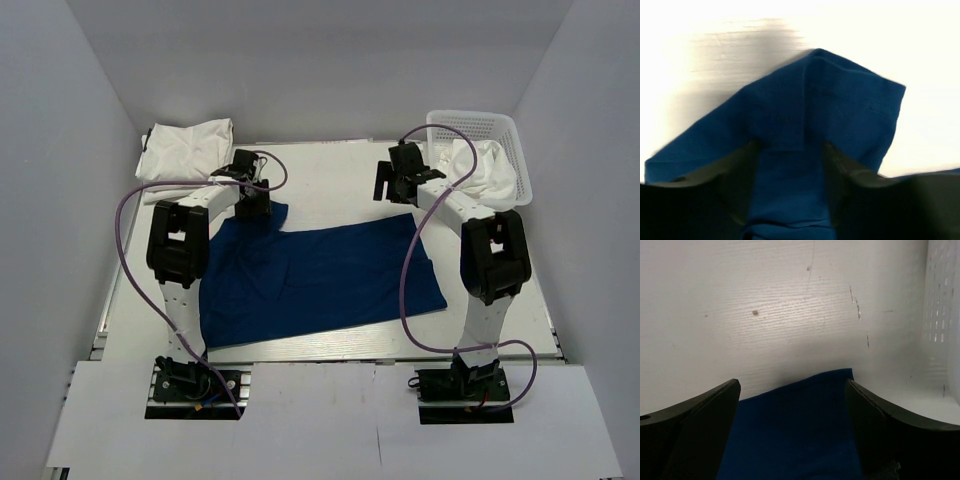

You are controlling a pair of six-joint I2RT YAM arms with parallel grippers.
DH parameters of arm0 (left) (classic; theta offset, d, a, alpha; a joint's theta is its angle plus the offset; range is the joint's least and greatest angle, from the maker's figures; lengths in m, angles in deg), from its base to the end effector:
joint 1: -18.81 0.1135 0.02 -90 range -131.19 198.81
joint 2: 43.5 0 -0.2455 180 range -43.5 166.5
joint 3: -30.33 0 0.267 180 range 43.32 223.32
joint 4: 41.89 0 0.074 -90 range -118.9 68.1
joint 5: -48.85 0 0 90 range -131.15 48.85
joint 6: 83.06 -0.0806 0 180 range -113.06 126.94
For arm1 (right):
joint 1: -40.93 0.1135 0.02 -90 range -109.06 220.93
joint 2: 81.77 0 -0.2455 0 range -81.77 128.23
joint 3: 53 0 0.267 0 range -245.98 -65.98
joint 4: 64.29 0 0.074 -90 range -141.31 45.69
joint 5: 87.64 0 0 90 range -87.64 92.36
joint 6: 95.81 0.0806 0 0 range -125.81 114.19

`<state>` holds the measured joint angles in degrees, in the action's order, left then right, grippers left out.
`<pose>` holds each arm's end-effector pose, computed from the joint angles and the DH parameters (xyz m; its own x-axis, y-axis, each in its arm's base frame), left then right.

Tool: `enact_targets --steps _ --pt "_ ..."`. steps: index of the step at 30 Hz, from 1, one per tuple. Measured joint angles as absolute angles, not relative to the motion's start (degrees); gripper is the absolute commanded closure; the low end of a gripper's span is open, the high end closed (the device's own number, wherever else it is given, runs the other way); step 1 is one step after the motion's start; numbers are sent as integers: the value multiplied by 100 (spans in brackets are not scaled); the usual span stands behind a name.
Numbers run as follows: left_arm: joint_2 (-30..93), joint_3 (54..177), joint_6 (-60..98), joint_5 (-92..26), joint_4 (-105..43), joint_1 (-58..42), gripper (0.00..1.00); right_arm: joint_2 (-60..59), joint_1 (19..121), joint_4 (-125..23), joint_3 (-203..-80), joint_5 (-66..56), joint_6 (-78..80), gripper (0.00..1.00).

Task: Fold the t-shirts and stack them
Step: Grap the side of the flattened tshirt furthest away from the robot with both arms

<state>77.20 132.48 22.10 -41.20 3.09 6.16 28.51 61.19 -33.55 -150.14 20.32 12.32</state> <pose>0.4560 -0.1023 0.1013 -0.9002 -0.0660 -0.4304 -0.0174 0.9931 -0.1158 0.4530 0.1407 0.1786 -0.6556 0.0735 -0.7515 0.0874 0.9959 0.0212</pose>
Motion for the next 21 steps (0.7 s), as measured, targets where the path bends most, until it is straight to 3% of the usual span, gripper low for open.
enact_targets --steps 2,3,8,11,13,21 --pt "7746 13305 2162 -4157 361 608 58 2866 6092 -3361 -14911 2016 1267 10" --pt "7751 13314 2170 -4164 368 608 62 2879 6081 -3379 -14874 2003 1291 10" --pt "7781 13338 2155 -4302 464 608 66 3015 6016 -3477 -14859 1879 1337 10" --pt "7779 13340 2183 -4374 499 608 77 3107 5998 -3497 -14859 1807 1352 10" --pt "7779 13340 2205 -4393 510 608 97 3159 5981 -3497 -14857 1763 1361 10" --pt "7768 13683 2194 -4678 706 651 100 3227 5974 -3462 -14859 1859 1444 10"
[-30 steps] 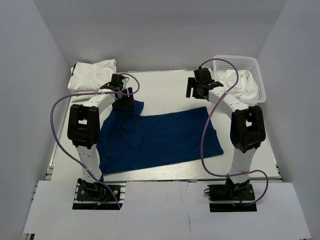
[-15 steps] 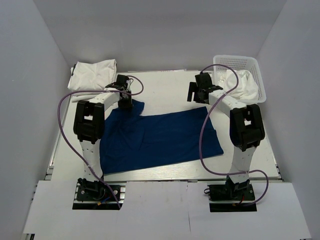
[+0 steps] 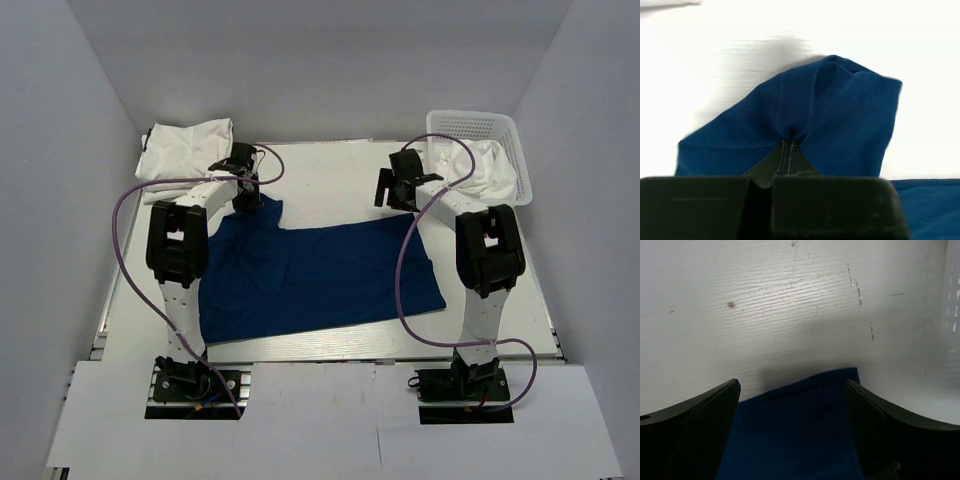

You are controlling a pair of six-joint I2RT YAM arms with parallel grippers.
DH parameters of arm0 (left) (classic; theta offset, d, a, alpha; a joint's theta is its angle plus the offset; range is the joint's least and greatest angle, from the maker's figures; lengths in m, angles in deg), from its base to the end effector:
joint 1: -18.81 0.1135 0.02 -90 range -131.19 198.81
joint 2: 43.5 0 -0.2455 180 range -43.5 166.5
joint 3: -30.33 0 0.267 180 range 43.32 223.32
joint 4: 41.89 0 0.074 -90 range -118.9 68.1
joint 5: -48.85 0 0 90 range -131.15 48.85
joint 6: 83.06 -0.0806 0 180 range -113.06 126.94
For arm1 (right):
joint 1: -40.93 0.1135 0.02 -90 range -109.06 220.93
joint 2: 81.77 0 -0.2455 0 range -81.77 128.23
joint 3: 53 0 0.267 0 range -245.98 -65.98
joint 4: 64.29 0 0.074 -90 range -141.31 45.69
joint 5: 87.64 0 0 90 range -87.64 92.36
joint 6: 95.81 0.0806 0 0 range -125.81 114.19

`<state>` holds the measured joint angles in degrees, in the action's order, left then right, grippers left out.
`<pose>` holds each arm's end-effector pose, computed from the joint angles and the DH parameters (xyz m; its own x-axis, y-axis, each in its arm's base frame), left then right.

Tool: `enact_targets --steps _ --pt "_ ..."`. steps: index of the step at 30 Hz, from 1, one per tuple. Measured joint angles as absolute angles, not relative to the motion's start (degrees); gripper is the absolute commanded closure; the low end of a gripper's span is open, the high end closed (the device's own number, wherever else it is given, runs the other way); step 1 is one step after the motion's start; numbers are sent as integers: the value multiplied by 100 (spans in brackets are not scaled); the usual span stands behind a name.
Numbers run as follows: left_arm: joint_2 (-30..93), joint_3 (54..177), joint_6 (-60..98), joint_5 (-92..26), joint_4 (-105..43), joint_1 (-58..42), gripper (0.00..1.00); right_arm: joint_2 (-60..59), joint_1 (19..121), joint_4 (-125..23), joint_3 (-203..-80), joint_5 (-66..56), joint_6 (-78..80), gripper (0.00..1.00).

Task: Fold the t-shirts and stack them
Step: Grap the side of the flattened tshirt furthest away from the robot with both arms

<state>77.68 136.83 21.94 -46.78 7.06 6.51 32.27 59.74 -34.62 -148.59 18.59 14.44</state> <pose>0.4647 -0.0932 0.1177 -0.8894 -0.0697 -0.4518 -0.0629 0.9976 -0.0301 0.4563 0.1316 0.1405 -0.7072 0.1102 -0.6983 0.1192 0.9922 0.0358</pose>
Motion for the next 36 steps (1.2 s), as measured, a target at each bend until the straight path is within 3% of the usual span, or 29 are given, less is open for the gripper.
enact_targets --steps 14,21,24,25,27,30,34,36 --pt "5967 11961 2275 -4896 490 630 100 3791 5952 -2902 -15152 2366 2165 12" --pt "5626 11511 2428 -4678 387 630 100 3797 5937 -2741 -15169 2469 2342 36" --pt "5500 11244 2551 -4673 420 630 100 3784 5937 -2754 -15134 2517 2380 57" --pt "5449 11174 2599 -4680 448 630 100 3762 5937 -2747 -15110 2541 2388 69" --pt "5331 11032 2734 -4761 507 619 100 3712 5937 -2745 -15025 2604 2393 80" --pt "5034 10848 3012 -4933 632 577 100 3627 5944 -2763 -14907 2626 2382 85" --pt "4601 10750 3434 -5165 713 505 100 3400 5952 -2843 -14590 2650 2369 100" --pt "4324 10645 3635 -5265 735 479 100 3242 5970 -2907 -14389 2674 2377 100"
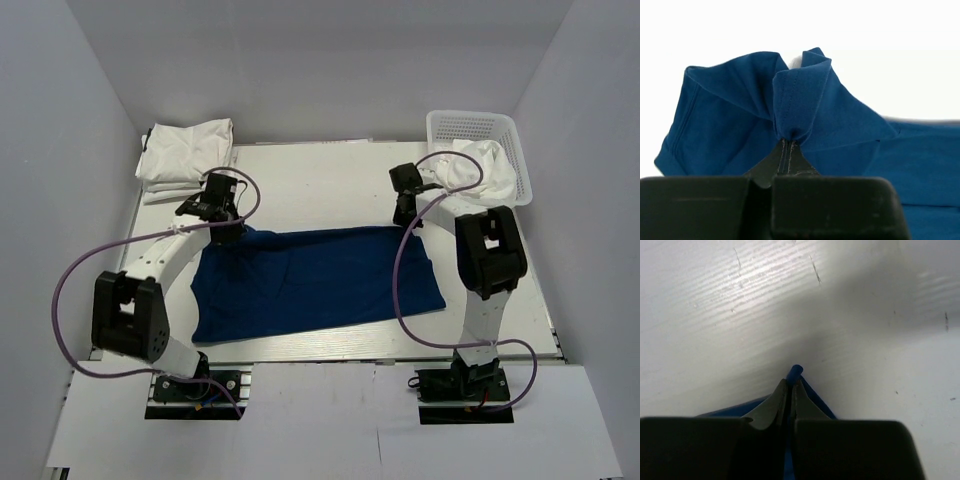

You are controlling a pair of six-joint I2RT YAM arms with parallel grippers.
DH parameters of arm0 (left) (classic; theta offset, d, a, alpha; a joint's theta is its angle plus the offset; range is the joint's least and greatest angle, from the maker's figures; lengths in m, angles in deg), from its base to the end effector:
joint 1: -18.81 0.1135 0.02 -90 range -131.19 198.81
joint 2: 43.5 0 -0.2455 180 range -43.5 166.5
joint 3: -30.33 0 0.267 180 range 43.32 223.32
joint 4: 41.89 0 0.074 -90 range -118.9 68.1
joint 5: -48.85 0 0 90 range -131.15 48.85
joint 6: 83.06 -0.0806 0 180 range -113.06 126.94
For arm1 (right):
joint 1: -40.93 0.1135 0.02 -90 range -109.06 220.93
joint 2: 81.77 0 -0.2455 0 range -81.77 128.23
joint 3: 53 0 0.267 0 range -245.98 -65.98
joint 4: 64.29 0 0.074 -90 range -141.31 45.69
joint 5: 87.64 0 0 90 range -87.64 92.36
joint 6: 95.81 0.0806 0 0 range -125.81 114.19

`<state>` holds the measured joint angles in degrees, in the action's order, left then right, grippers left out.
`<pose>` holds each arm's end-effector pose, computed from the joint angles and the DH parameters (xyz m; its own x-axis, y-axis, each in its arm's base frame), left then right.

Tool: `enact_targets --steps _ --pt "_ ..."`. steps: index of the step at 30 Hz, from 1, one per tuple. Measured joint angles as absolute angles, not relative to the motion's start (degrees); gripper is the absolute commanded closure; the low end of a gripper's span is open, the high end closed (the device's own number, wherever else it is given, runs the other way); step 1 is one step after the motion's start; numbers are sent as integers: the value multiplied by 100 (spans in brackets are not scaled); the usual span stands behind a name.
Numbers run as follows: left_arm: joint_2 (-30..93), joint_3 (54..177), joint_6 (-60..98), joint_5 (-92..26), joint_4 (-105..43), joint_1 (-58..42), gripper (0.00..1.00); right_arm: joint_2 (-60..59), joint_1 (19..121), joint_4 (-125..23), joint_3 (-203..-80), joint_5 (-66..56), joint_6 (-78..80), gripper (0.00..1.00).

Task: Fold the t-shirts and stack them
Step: Grap the side of the flattened tshirt furthest away from the robot with both arms, then fold the other side of the tshirt into a rectangle

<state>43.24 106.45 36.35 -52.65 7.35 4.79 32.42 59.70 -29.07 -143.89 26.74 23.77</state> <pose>0.3389 -0.0681 0.1771 -0.7998 -0.2963 -0.5221 -0.2898 0.9522 -0.0964 0.4300 0.1110 0.1061 -0.7462 0.2213 -0.6279 0.3212 0.9458 -0.0484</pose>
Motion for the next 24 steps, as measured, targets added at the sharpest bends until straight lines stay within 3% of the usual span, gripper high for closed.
enact_targets --steps 24 --pt "1882 9161 5423 -5231 2088 446 100 751 6121 -3464 -12214 2622 2533 100"
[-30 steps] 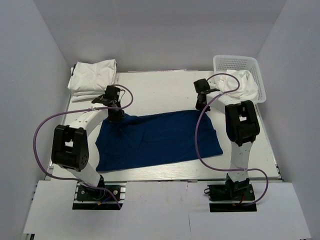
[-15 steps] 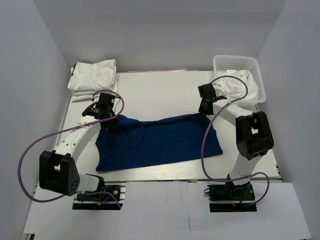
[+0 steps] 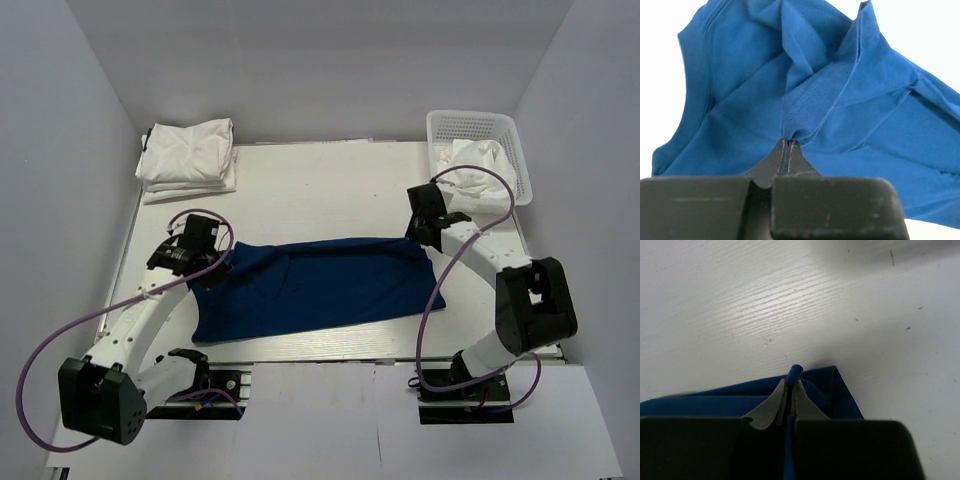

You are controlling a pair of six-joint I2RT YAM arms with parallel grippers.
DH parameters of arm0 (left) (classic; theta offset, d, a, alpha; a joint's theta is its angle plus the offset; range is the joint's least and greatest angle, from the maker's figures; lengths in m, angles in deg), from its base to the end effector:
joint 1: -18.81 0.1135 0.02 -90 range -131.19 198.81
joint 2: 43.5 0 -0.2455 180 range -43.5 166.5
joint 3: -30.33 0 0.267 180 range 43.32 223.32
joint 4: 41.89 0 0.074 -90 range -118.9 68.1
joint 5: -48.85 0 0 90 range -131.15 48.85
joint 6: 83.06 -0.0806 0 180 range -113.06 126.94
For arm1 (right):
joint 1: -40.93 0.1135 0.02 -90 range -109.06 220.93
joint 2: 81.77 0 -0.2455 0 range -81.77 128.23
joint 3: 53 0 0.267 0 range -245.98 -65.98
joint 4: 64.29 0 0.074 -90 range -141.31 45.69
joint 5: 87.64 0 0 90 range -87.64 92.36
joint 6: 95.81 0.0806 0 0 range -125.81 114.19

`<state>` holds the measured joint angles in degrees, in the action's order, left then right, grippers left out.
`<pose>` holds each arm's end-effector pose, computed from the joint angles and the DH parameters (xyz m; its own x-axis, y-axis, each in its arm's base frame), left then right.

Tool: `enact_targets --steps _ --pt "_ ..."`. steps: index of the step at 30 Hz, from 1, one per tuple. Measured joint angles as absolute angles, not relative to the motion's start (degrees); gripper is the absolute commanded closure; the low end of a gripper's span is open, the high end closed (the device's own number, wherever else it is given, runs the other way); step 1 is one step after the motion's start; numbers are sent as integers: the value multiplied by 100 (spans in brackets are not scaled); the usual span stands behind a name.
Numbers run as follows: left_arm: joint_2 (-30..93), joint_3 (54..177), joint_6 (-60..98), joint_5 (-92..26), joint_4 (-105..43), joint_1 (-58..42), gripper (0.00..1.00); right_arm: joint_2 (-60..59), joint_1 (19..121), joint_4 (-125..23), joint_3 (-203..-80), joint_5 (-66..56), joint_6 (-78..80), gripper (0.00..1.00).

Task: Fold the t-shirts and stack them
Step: Fold the other side of the tshirt into a rectangle

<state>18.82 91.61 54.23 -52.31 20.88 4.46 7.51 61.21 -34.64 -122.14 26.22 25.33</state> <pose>0.2368 -0.0445 0.1887 -0.7075 -0.5631 -0.4270 -0.5300 0.8225 -0.2065 0.3518 0.0952 0.1542 -0.6504 0.2639 -0.7123 0.3088 0.9486 0.0695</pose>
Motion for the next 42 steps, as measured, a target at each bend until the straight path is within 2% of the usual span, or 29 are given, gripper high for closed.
enact_targets --steps 14,16,17,18,19,20,21,22,23,24,27,28,33,39,42 --pt "512 8802 7025 -5762 3594 444 100 -320 6121 -3305 -11205 2596 2653 99" --pt "514 8625 7121 -5644 3624 444 100 -320 6121 -3298 -11108 2569 2703 83" --pt "542 8521 7195 -5537 3690 444 100 -323 6121 -3283 -11043 2550 2731 69" --pt "593 8429 7239 -5491 3749 444 100 -325 6121 -3257 -10977 2532 2810 65" --pt "663 8365 7318 -5421 3852 444 82 -338 6121 -3237 -10914 2539 2830 60" --pt "728 8319 7374 -5370 3948 444 64 -355 6121 -3184 -10861 2552 2845 39" --pt "774 8300 7398 -5316 4035 444 49 -379 6121 -3147 -10802 2567 2913 23" --pt "798 8302 7444 -5279 4109 444 30 -410 6121 -3099 -10780 2604 2898 12" --pt "798 8302 7492 -5270 4140 444 21 -436 6121 -3064 -10780 2628 2917 10" --pt "781 8311 7525 -5259 4142 444 17 -476 6121 -3042 -10791 2663 2898 10" --pt "739 8398 7501 -5265 4026 444 8 -585 6121 -2975 -10936 2679 2849 10" --pt "733 8446 7451 -5261 3946 444 0 -640 6121 -2986 -10973 2666 2832 10" --pt "1076 8540 6673 -4990 2743 444 0 -1066 6121 -3368 -10984 2296 2565 10" --pt "2995 8789 5680 -4361 988 431 0 -1013 6153 -3648 -10918 1728 2283 10" --pt "3712 9012 5425 -4466 772 411 0 -991 6158 -3683 -10815 1621 2198 10"
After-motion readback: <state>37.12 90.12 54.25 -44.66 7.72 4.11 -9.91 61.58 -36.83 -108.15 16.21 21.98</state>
